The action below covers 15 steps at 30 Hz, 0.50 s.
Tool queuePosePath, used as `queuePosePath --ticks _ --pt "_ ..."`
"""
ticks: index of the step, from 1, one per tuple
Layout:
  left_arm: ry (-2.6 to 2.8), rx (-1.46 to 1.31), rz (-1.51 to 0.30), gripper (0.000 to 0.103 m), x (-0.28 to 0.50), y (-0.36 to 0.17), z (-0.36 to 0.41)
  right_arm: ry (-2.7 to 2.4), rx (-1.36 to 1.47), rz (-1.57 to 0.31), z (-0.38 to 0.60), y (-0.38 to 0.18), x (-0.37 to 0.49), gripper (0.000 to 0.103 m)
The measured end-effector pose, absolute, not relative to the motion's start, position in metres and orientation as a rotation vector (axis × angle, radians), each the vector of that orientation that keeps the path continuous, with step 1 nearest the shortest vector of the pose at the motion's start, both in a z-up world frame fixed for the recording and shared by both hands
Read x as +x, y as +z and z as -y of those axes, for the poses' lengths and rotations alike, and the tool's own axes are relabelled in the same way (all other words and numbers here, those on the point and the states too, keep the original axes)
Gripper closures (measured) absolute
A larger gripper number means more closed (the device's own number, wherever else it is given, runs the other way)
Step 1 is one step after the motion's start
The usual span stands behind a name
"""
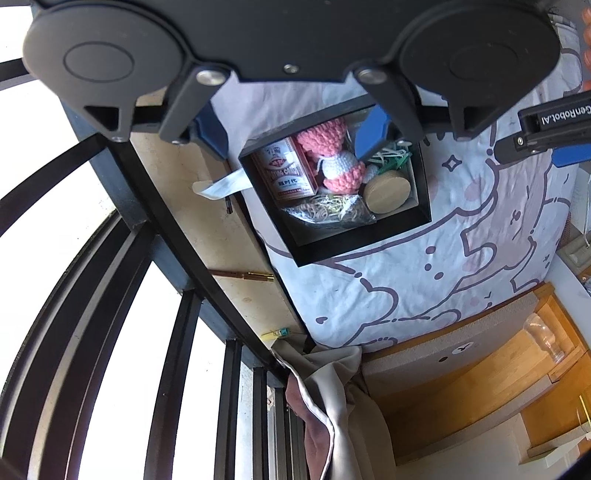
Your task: Organize objects
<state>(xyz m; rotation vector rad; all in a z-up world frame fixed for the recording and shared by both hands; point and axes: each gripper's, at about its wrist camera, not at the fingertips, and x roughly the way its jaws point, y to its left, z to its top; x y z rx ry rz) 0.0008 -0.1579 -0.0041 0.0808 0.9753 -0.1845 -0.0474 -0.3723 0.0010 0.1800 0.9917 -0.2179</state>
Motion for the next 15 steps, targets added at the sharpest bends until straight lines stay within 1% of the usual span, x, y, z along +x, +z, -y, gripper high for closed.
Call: queuePosePath --ticks 2,4,7,13,15 --pt "-0.18 0.087 -0.979 0.007 0.0006 -0.0054 0.1574 -0.226 0.182 -0.994 0.3738 -0.0002 -0.0492 0.022" --pt "-0.174 0.092 -0.984 0.004 0.0009 -0.0067 0.157 -0.238 0.181 -0.997 0.3751 -0.0013 -0.05 0.016" --pt "-0.164 0.101 -0.993 0.002 0.0016 -0.0087 0.1568 -0.257 0.165 -1.009 0.3749 -0.0039 -0.0503 0.011" --pt "-0.141 0.134 -0.993 0.0 0.0032 -0.0112 0.1577 -0.287 0.116 -1.018 0.3724 -0.0065 -0.0492 0.0" --pt "-0.134 0.142 -0.994 0.0 0.0039 -0.0119 0.1574 -0.287 0.123 -1.02 0.3737 -0.0071 -0.0491 0.0"
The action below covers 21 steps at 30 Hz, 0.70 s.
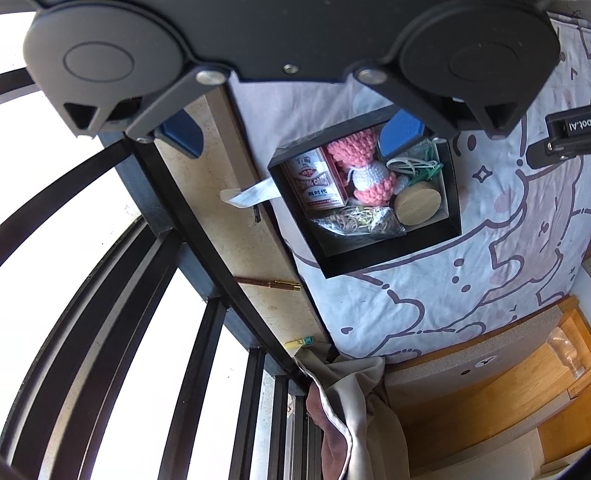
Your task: Organize objects
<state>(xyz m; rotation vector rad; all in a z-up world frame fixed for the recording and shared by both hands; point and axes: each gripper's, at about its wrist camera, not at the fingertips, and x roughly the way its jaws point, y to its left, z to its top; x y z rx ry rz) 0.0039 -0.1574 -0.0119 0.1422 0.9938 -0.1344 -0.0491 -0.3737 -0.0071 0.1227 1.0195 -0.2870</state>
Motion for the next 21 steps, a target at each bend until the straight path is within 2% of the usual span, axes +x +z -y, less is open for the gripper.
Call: queuePosePath --ticks 21 --pt "-0.121 0.157 -0.99 0.0 0.0054 -0.0122 0.1571 -0.277 0.113 -1.036 0.3707 -0.0103 -0.0473 0.0"
